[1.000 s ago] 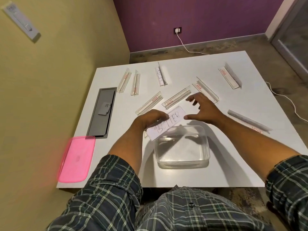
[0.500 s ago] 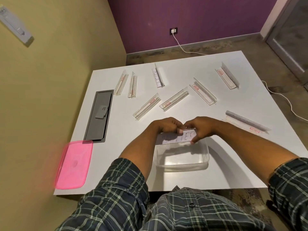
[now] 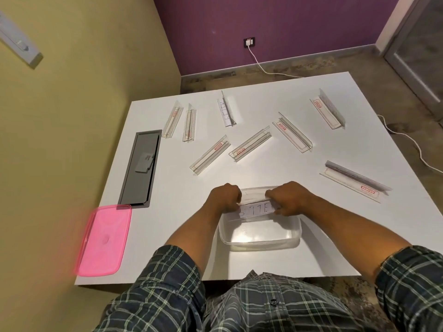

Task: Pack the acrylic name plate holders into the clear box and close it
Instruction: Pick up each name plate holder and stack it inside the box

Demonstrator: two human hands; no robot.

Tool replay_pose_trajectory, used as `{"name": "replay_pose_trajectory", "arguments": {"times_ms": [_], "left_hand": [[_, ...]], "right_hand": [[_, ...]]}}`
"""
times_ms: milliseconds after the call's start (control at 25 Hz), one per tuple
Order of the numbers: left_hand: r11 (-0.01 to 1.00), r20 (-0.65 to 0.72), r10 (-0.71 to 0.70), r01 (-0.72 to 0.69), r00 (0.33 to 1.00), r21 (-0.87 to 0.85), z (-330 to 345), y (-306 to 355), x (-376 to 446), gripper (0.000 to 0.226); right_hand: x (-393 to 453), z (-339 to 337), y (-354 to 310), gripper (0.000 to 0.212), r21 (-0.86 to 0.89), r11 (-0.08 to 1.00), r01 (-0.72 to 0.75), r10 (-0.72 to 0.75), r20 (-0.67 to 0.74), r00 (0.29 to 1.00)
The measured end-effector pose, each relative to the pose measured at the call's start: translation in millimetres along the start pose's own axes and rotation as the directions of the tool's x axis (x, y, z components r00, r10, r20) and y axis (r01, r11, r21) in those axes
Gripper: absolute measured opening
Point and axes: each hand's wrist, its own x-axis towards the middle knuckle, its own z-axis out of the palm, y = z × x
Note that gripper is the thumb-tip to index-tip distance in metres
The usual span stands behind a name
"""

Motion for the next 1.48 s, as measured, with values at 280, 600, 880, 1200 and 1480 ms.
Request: {"name": "replay_pose_trajectory", "arguments": {"times_ms": [280, 600, 880, 1200, 1480], "left_hand": [[0.918, -0.044, 0.103, -0.078, 0.994, 0.388, 20.7, -3.2, -0.7, 0.021], [0.906, -0.056, 0.151, -0.116, 0.987, 0.408, 33.8, -5.6, 3.0, 0.008], [0.918, -0.085, 0.117, -0.075, 0.99, 0.389, 30.6, -9.9, 1.2, 0.011], [0.92, -0.112, 0.088, -0.037, 0.99, 0.39, 26.3, -5.2, 0.6, 0.023], [0.942, -0.153, 0.155, -0.099, 0.976, 0.32, 25.1, -2.3, 1.5, 0.015]], "right_hand": [[10.6, 14.6, -11.3, 0.022, -0.275, 0.961, 0.037, -0.037, 0.003, 0.999], [18.7, 30.1, -22.1, 0.021, -0.257, 0.966, -0.044, 0.048, 0.01, 0.999], [20.4, 37.7, -24.3, 0.023, -0.22, 0.973, -0.072, 0.073, -0.004, 0.997], [20.2, 37.9, -24.4, 0.029, -0.267, 0.96, -0.081, 0.085, 0.004, 0.996], [7.6, 17.5, -25.9, 0.012, -0.371, 0.928, 0.026, -0.109, -0.204, 0.973]]}}
